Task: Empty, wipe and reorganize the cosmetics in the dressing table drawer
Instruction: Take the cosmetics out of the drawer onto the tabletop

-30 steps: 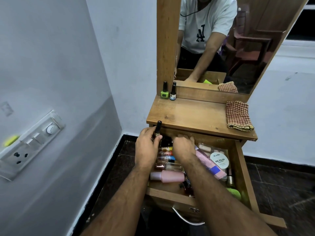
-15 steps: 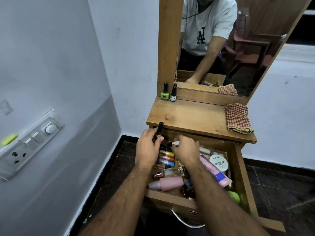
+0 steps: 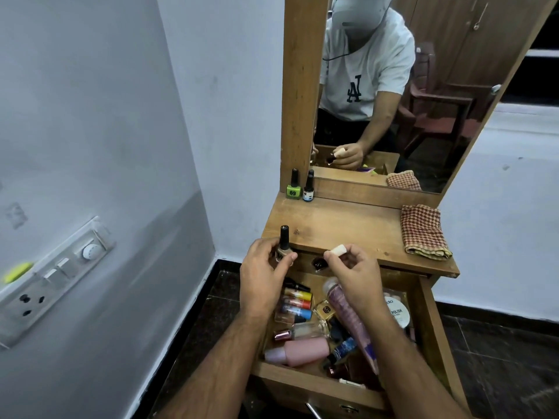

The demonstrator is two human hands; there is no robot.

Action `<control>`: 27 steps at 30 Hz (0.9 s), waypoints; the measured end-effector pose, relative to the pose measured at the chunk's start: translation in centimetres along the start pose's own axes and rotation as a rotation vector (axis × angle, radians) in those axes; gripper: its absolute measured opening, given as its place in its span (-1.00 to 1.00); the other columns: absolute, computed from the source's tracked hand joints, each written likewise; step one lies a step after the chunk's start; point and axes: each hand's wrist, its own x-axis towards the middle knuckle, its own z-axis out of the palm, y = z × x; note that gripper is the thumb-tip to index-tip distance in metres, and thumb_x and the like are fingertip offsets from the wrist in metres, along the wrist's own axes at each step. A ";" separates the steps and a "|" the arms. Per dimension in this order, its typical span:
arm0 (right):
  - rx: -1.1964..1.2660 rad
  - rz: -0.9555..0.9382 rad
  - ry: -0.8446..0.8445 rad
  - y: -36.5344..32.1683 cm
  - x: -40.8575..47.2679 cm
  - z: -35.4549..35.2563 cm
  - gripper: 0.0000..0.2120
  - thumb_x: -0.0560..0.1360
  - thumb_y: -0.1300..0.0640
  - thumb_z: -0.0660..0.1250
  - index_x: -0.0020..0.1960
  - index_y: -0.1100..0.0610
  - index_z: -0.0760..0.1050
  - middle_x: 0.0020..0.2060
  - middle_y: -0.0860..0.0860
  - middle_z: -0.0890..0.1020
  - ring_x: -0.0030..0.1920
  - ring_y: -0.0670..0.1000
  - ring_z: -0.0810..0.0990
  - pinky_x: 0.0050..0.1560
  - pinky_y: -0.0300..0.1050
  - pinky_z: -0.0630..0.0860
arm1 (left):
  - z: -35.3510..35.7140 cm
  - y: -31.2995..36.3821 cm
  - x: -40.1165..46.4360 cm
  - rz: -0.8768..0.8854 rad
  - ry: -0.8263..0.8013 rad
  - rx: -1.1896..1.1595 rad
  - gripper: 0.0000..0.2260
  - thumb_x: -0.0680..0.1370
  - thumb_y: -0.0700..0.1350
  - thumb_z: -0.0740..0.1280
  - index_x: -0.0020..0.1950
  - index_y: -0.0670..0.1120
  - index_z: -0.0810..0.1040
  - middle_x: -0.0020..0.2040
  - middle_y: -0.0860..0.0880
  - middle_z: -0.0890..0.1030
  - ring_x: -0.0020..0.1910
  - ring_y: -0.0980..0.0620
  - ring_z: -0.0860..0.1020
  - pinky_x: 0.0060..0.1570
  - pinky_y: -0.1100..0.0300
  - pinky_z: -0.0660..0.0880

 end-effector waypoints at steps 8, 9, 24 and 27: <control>-0.542 -0.168 0.095 -3.0 7.7 0.7 -0.89 0.54 0.00 0.38 0.00 0.02 0.55 -0.18 -0.07 0.61 -0.16 -0.06 0.56 -0.18 -0.12 0.48 | 2.1 1.8 8.1 0.082 -0.038 0.092 -0.61 0.46 0.03 0.50 0.24 -0.06 0.60 0.12 0.04 0.60 0.05 0.12 0.55 0.11 0.14 0.55; -0.607 -0.149 0.065 -3.0 8.5 1.1 -0.89 0.55 -0.01 0.37 0.00 0.02 0.54 -0.17 -0.07 0.61 -0.15 -0.05 0.55 -0.18 -0.11 0.46 | 2.6 1.8 9.0 0.074 -0.065 0.126 -0.60 0.46 0.04 0.51 0.24 -0.05 0.59 0.13 0.03 0.59 0.07 0.10 0.55 0.12 0.14 0.55; -0.585 -0.083 -0.046 -1.8 13.3 3.5 -0.75 0.46 0.18 0.49 0.13 0.09 0.66 -0.02 -0.03 0.71 -0.04 -0.09 0.60 0.10 -0.19 0.50 | 4.1 -0.2 12.9 -0.076 -0.116 0.109 -0.50 0.38 0.07 0.57 0.25 -0.06 0.56 0.11 0.04 0.64 0.04 0.11 0.56 0.05 0.25 0.50; -0.584 -0.073 -0.048 -1.8 14.0 4.1 -0.74 0.47 0.17 0.48 0.16 0.09 0.65 0.01 -0.03 0.70 0.00 -0.08 0.61 0.11 -0.19 0.49 | 3.4 -1.0 13.0 -0.076 -0.195 0.057 -0.53 0.41 -0.06 0.56 0.29 -0.04 0.58 0.15 0.03 0.66 0.07 0.13 0.59 0.18 0.20 0.52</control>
